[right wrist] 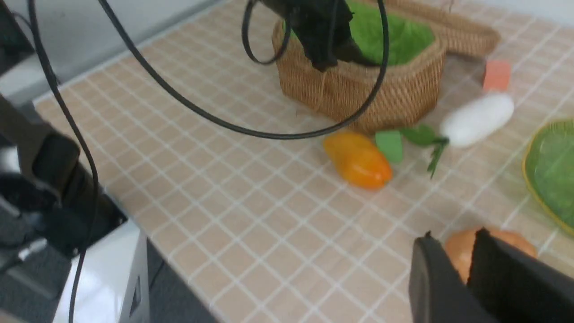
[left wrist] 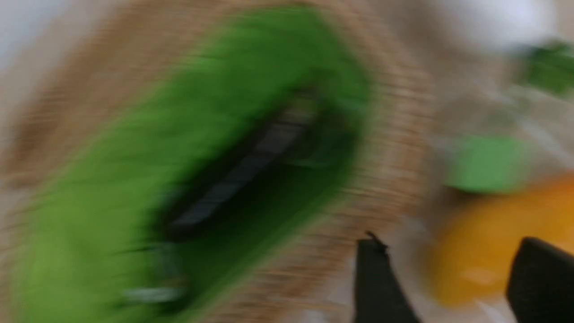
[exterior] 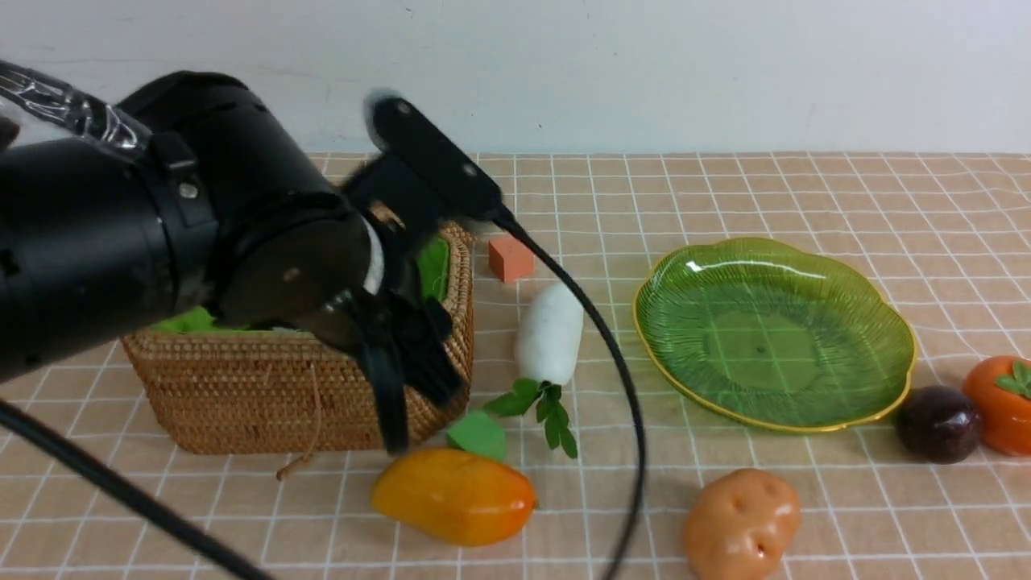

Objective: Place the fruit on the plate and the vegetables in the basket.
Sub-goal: Grab the mango with your left arm and place it on the right plate

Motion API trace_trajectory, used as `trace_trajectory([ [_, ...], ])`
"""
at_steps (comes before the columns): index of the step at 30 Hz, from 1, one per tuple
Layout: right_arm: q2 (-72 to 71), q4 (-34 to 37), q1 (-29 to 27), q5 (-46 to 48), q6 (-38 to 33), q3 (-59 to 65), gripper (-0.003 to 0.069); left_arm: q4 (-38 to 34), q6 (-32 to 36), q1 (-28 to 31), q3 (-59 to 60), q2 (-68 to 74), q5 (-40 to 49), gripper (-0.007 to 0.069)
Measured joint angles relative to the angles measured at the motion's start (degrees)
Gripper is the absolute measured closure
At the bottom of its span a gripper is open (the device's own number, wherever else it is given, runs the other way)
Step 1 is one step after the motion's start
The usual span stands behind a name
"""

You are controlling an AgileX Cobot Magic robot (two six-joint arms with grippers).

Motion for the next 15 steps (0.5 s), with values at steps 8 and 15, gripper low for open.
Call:
trace_trajectory([
  [8,0.0,-0.9,0.0,5.2,0.2,1.6,0.0512,-18.6,34.7,-6.6,0.0,5.8,8.0,0.0389],
  [15,0.0,-1.1,0.0,5.2,0.2,3.3,0.051,-8.1,37.1,-6.6,-0.1,13.7,-2.5,0.0103],
])
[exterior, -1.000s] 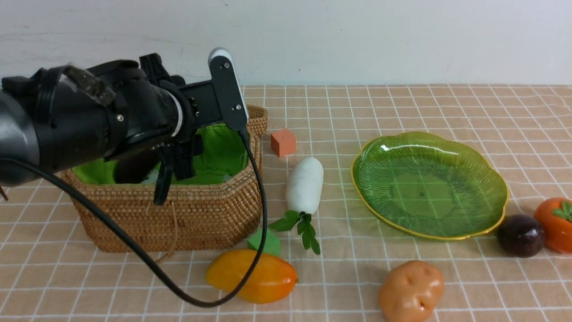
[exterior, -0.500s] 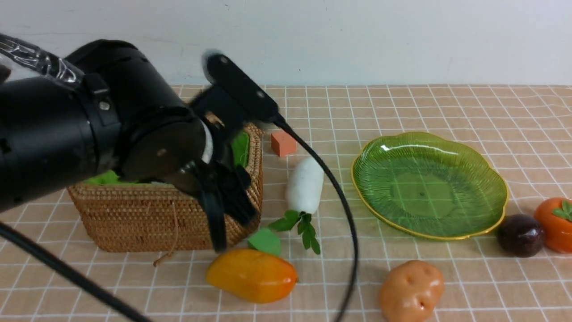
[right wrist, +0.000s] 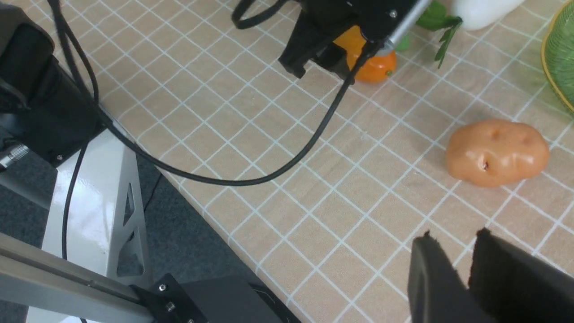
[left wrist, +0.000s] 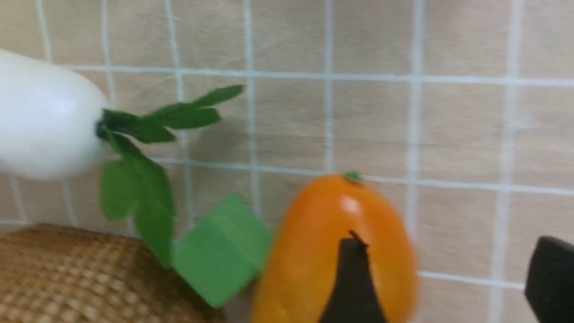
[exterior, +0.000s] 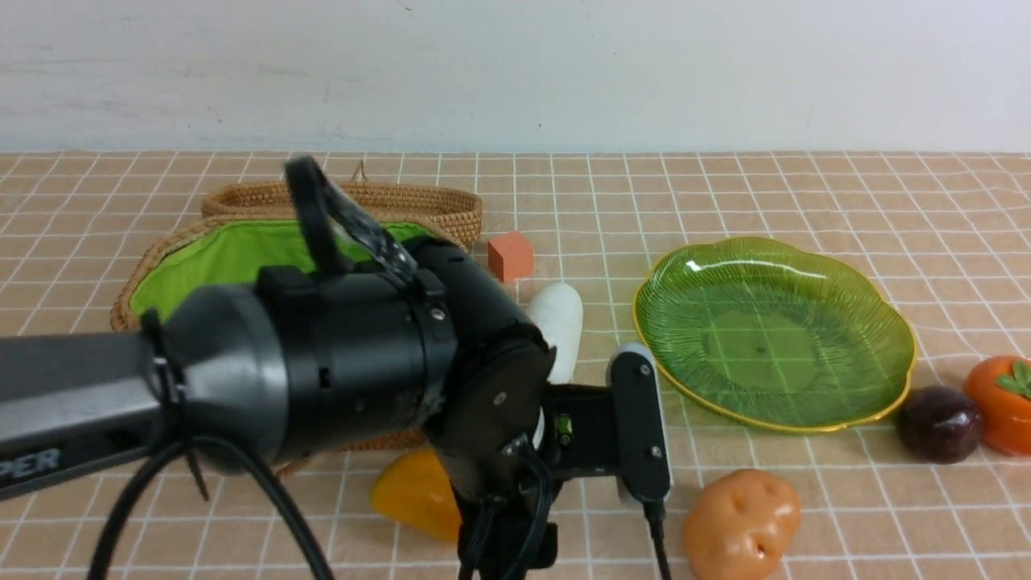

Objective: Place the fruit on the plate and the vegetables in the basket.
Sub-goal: Grab the mango with your left arm and place it on the right plate

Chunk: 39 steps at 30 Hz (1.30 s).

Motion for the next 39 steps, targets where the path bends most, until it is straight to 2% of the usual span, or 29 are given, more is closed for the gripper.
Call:
trace_trajectory([
  [1,0.0,0.0,0.0,0.0,0.0,0.1,0.051,3.3,0.0,0.0,0.0,1.1,-0.6,0.007],
  [4,0.0,-0.1,0.0,0.0,0.0,0.1,0.0508,9.5,0.0,0.0,0.0,3.9,-1.0,0.0039],
  [11,0.0,-0.1,0.0,0.0,-0.5,0.1,0.0503,14.6,0.0,0.0,-0.5,8.8,-2.0,0.0071],
  [16,0.0,-0.1,0.0,0.0,-0.7,0.1,0.0501,15.0,0.0,-0.1,-0.7,9.3,-2.1,0.0097],
  [25,0.0,-0.1,0.0,0.0,-1.8,0.1,0.05,14.6,-0.2,-1.0,-0.5,8.3,-2.4,0.0097],
  [36,0.0,-0.3,0.0,-0.1,-1.8,0.1,0.05,14.1,-6.5,-5.6,-1.6,-2.9,-2.9,0.0097],
  [39,0.0,-1.1,0.0,-3.1,-1.8,0.2,0.05,15.2,-9.3,-5.7,-4.4,-7.5,-2.1,0.0099],
])
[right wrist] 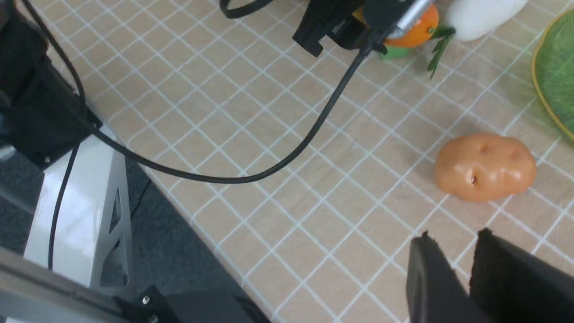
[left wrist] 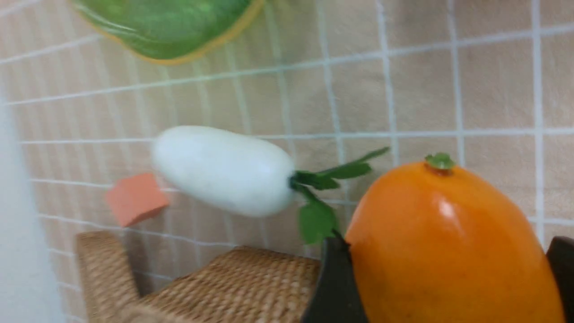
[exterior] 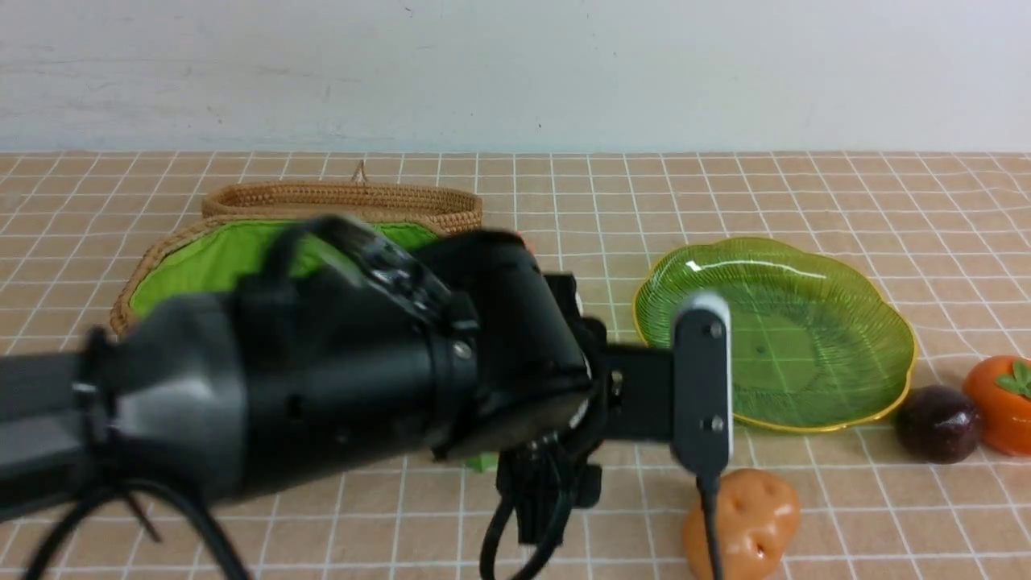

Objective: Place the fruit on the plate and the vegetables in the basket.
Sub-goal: Grab the mango with your left arm and place it on the right plate

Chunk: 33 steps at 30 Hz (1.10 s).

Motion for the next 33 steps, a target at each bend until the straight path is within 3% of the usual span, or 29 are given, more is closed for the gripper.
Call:
trace_trajectory([
  [4,0.0,-0.6,0.0,-8.4,0.9,0.0,0.05,2.9,-4.2,4.4,-3.1,-4.1,0.7,0.0099],
  [6,0.0,-0.7,0.0,-13.5,1.9,0.0,0.05,3.9,-4.4,9.5,-4.0,-4.7,0.8,0.0099],
  [11,0.0,-1.2,0.0,-17.5,2.4,0.0,0.05,4.3,-1.7,19.2,-4.0,-2.9,-1.1,0.0099],
  [16,0.0,-1.2,0.0,-17.6,2.6,0.0,0.0498,5.2,-1.0,25.1,-4.0,-0.1,-3.0,0.0099],
  [33,0.0,-1.9,0.0,-17.5,2.6,0.0,0.0496,6.4,-0.8,25.8,-4.0,0.6,-2.9,0.0099],
])
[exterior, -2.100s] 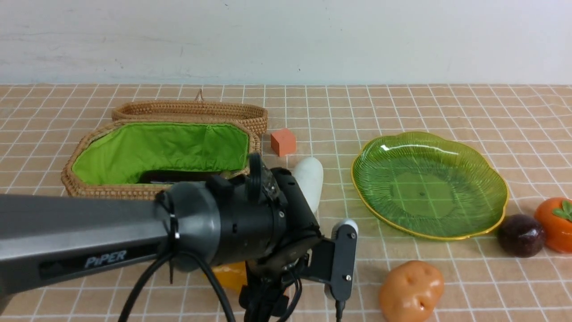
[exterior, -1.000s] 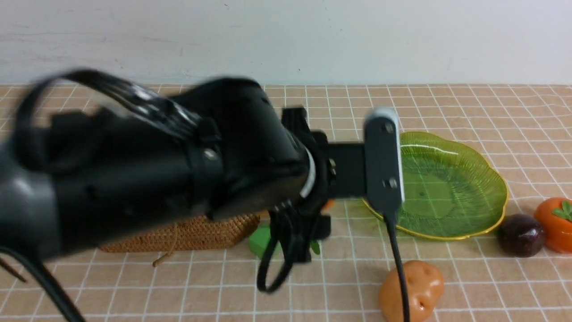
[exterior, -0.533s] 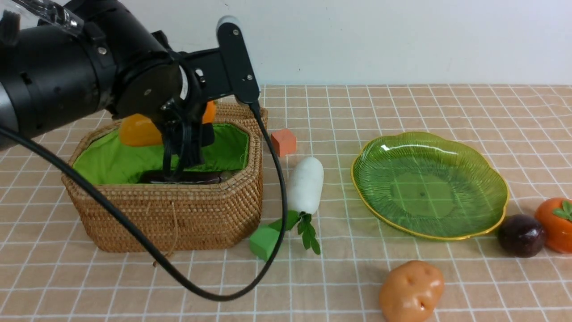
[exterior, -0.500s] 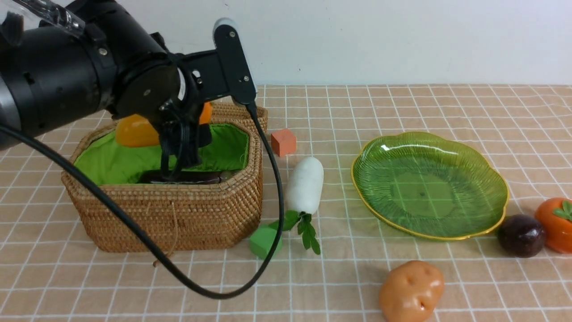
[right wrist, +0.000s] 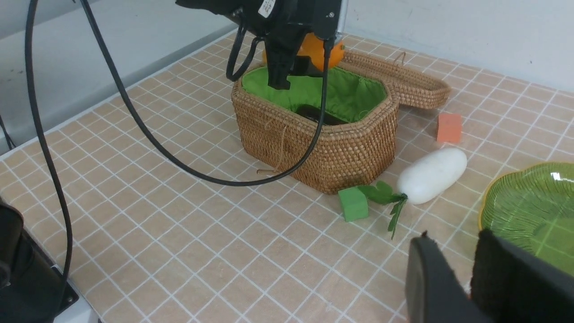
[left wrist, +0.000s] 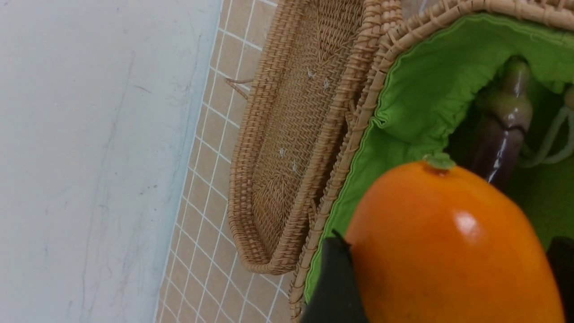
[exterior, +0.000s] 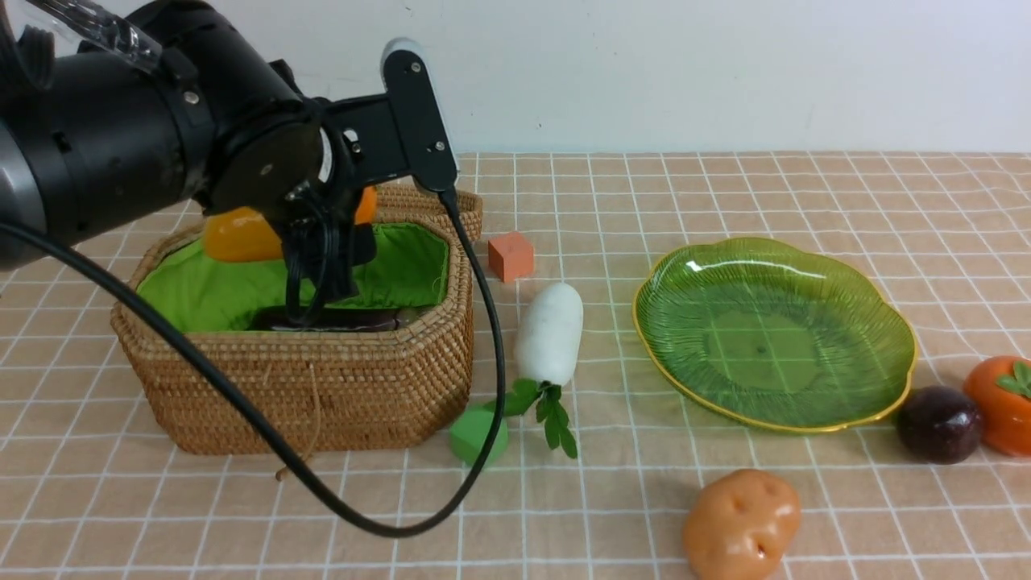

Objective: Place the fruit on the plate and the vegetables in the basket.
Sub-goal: Grab the mango with your left arm and place it on the right plate

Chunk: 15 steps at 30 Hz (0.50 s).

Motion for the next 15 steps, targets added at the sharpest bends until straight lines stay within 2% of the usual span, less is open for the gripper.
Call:
trace_trajectory([
  [3,0.0,-0.7,0.0,0.0,0.2,0.0,0.0496,-0.9,0.0,-1.6,0.0,-0.1,0.5,0.0099],
  [8,0.1,-8.9,0.0,0.0,7.7,0.0,0.0496,-6.9,-0.4,-13.2,-3.0,2.6,-4.6,0.0099],
  [11,0.1,-14.7,0.0,0.3,15.5,0.0,0.0496,-12.9,-2.6,-19.1,-11.5,10.5,-9.8,0.0099],
  [12,0.1,-15.2,0.0,0.3,15.8,0.0,0.0496,-13.3,-2.6,-19.1,-12.2,11.2,-9.8,0.0099],
  [14,0.1,-16.8,0.0,2.0,18.9,0.0,0.0496,-19.0,-4.1,-20.5,-24.6,22.4,-10.7,0.0099],
  [15,0.1,-16.8,0.0,2.4,18.9,0.0,0.0496,-19.7,-4.1,-20.5,-25.5,23.2,-10.7,0.0099],
])
